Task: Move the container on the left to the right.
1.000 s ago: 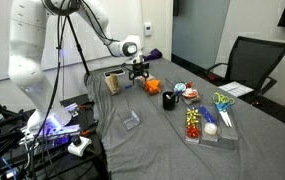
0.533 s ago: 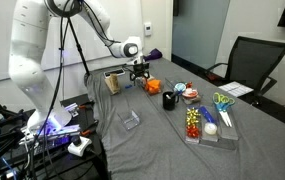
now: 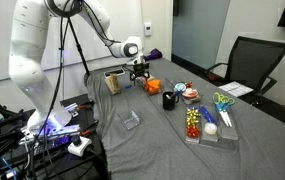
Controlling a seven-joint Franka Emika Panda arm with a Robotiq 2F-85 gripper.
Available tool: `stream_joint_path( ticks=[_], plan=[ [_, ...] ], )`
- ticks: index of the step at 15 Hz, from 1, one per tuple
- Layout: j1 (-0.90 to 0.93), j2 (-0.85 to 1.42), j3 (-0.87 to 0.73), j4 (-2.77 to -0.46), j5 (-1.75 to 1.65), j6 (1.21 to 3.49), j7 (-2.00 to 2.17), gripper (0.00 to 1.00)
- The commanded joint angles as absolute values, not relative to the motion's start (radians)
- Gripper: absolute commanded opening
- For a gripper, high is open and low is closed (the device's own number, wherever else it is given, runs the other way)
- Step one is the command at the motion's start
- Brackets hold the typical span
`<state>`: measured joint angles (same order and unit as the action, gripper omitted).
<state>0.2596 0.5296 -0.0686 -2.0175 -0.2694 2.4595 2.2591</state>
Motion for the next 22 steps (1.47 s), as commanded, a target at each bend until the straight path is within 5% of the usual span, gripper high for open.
stream_joint_path(
  ticks=[1,22],
  plan=[
    [0.255,0.522,-0.065,-2.025,-0.241,2.452,2.233,1.0],
    [0.237,0.574,-0.075,-1.991,-0.187,2.496,2.234,1.0]
  ],
)
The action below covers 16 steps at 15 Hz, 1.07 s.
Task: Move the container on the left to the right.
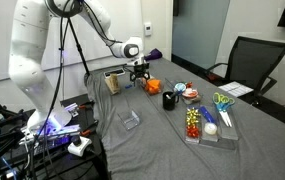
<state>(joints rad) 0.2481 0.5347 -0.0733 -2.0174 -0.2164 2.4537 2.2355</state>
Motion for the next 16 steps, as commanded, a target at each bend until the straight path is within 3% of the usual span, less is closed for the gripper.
stream_joint_path(
  ticks=[1,8,9,10,16],
  plan=[
    [0.236,0.585,-0.075,-1.983,-0.179,2.502,2.235,1.0],
    [0.237,0.656,-0.083,-1.932,-0.121,2.552,2.237,1.0],
    [0.238,0.662,-0.084,-1.926,-0.116,2.553,2.234,0.91],
    [0.238,0.667,-0.085,-1.919,-0.113,2.546,2.23,0.74],
    [0.241,0.68,-0.092,-1.902,-0.11,2.531,2.226,0.31]
  ],
)
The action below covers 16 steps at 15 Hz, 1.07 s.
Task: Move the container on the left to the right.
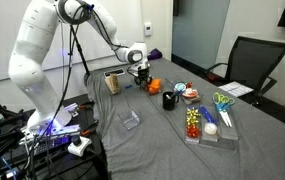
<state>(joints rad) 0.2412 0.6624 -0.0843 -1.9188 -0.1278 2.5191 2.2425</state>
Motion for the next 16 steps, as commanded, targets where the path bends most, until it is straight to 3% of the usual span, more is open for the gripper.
stream_joint_path(
  ticks=[1,4,5,16],
  plan=[
    [0.241,0.679,-0.093,-1.904,-0.11,2.533,2.225,0.23],
    [0.24,0.677,-0.094,-1.906,-0.111,2.537,2.224,0.03],
    [0.24,0.677,-0.094,-1.907,-0.11,2.538,2.224,0.01],
    [0.222,0.641,-0.083,-1.94,-0.104,2.568,2.179,0.01]
  ],
)
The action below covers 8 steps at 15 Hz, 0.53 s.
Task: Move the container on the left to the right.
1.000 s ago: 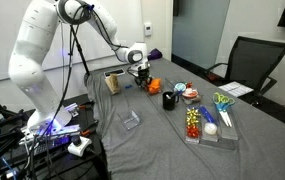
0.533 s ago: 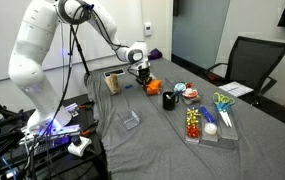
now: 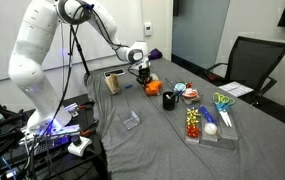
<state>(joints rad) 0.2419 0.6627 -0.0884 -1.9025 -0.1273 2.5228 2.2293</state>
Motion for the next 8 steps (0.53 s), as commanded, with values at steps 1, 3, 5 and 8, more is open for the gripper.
stream_joint_path(
  ticks=[1,3,5,8],
  plan=[
    [0.22,0.634,-0.083,-1.948,-0.106,2.573,2.168,0.01],
    [0.212,0.617,-0.085,-1.966,-0.113,2.576,2.133,0.01],
    [0.199,0.6,-0.086,-1.986,-0.116,2.582,2.083,0.01],
    [0.174,0.571,-0.083,-2.024,-0.109,2.605,2.0,0.01]
  ],
)
